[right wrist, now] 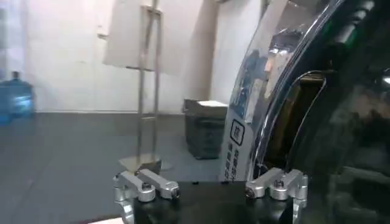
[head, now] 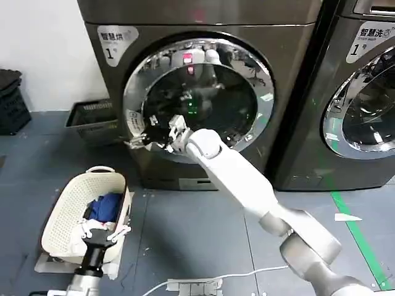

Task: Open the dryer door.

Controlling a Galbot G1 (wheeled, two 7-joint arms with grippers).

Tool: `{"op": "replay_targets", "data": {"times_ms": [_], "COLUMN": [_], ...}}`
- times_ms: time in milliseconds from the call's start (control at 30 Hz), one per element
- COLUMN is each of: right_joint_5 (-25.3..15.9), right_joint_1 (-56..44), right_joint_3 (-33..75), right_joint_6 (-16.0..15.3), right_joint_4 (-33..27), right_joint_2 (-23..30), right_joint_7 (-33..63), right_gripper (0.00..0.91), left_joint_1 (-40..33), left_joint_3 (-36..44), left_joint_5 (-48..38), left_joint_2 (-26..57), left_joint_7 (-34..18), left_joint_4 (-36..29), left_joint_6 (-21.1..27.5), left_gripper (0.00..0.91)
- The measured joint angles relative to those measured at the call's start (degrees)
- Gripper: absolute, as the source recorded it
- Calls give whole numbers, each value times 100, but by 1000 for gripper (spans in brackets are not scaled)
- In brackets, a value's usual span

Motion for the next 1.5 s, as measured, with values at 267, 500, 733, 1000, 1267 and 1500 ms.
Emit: {"op": "replay_targets", "data": {"times_ms": [267, 500, 733, 1000, 1267, 1500], "right_joint_5": [447, 708, 950, 1116, 1279, 1312], "right_joint_1": [-64, -260, -442, -632, -813, -994], "right_joint_3": [-213, -348, -412, -434, -434, -295], "right_joint_6": [-49, -123, -189, -266, -322, -368], "right_joint_4": [478, 1071, 1654, 2151, 2606, 2933], "right_joint_2": [-334, -655, -975, -1304, -1700, -2060], "right_joint_7": [-251, -281, -402, -628, -929, -1392], "right_gripper": [907, 907, 907, 907, 907, 907], "left_joint_1": [72, -12, -215, -521, -1003, -1528], "left_joint_3": [-359, -877, -1296, -1371, -1171, -708], "left_joint_5": [-657, -1052, -1576, -1986, -2102, -2367], "left_joint_2": [197, 509, 933, 1525, 2138, 2672], "left_joint_7": [63, 148, 144, 234, 384, 450], "left_joint_4": [-124, -71, 142, 408, 697, 997], "left_joint_6": [507, 697, 755, 1066, 1189, 1288], "left_gripper": [907, 907, 907, 907, 907, 907]}}
